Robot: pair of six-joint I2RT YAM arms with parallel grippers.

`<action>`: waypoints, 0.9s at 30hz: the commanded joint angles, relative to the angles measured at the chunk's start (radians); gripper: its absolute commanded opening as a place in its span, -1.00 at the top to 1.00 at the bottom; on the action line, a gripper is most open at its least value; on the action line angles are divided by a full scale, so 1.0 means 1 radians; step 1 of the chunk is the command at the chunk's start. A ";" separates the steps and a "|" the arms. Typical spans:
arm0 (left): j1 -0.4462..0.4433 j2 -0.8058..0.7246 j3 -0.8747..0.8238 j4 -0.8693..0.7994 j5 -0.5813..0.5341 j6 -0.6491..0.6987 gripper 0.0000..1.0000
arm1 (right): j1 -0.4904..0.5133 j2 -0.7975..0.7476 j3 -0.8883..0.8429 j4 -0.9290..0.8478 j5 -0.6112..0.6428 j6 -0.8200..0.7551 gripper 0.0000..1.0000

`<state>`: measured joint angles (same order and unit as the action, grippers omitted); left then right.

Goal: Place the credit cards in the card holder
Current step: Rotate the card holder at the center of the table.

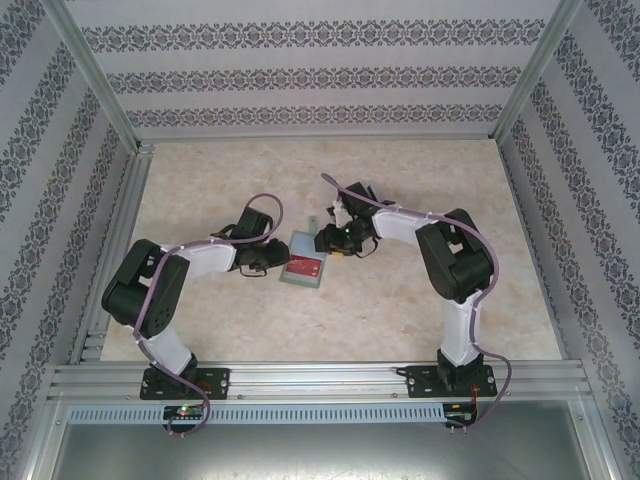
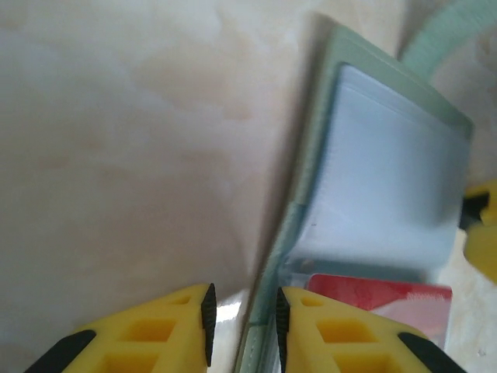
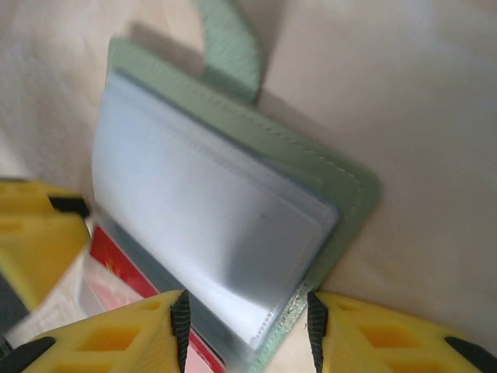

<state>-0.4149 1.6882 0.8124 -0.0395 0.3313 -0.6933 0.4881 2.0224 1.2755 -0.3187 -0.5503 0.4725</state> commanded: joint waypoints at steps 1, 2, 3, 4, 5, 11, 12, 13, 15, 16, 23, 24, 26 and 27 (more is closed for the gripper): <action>-0.036 -0.026 -0.043 0.020 0.023 -0.067 0.40 | 0.008 0.076 0.092 -0.009 -0.025 -0.008 0.05; -0.051 -0.030 -0.044 0.021 0.022 -0.074 0.40 | 0.010 0.094 0.122 -0.027 -0.032 -0.016 0.05; -0.061 -0.032 -0.046 0.024 0.019 -0.081 0.40 | 0.015 0.107 0.146 -0.041 -0.036 -0.022 0.05; -0.077 -0.037 -0.050 0.031 0.016 -0.089 0.40 | 0.017 0.123 0.171 -0.052 -0.039 -0.027 0.05; -0.090 -0.041 -0.052 0.035 0.013 -0.098 0.40 | 0.020 0.137 0.196 -0.060 -0.043 -0.029 0.05; -0.145 -0.058 -0.055 0.054 -0.013 -0.146 0.40 | 0.049 0.199 0.311 -0.130 -0.067 -0.051 0.05; -0.148 -0.058 -0.052 0.052 -0.015 -0.146 0.39 | 0.051 0.202 0.318 -0.132 -0.068 -0.052 0.05; -0.149 -0.059 -0.049 0.053 -0.015 -0.152 0.39 | 0.053 0.204 0.324 -0.137 -0.071 -0.052 0.05; -0.151 -0.064 -0.046 0.059 -0.010 -0.158 0.39 | 0.052 0.193 0.326 -0.142 -0.064 -0.059 0.05; -0.153 -0.071 -0.043 0.048 -0.011 -0.157 0.38 | 0.050 0.182 0.327 -0.151 -0.053 -0.064 0.05; -0.151 -0.209 -0.030 -0.096 -0.139 -0.113 0.36 | 0.004 0.041 0.333 -0.231 0.069 -0.135 0.05; -0.152 -0.228 -0.025 -0.113 -0.155 -0.108 0.36 | -0.004 0.023 0.334 -0.238 0.076 -0.142 0.05; -0.151 -0.261 -0.012 -0.135 -0.182 -0.095 0.34 | -0.025 -0.023 0.327 -0.244 0.092 -0.153 0.05; -0.151 -0.269 -0.005 -0.138 -0.186 -0.085 0.33 | -0.036 -0.041 0.325 -0.248 0.101 -0.159 0.05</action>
<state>-0.5571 1.4517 0.7757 -0.1078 0.2092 -0.8154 0.4862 2.0785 1.5864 -0.5301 -0.5030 0.3592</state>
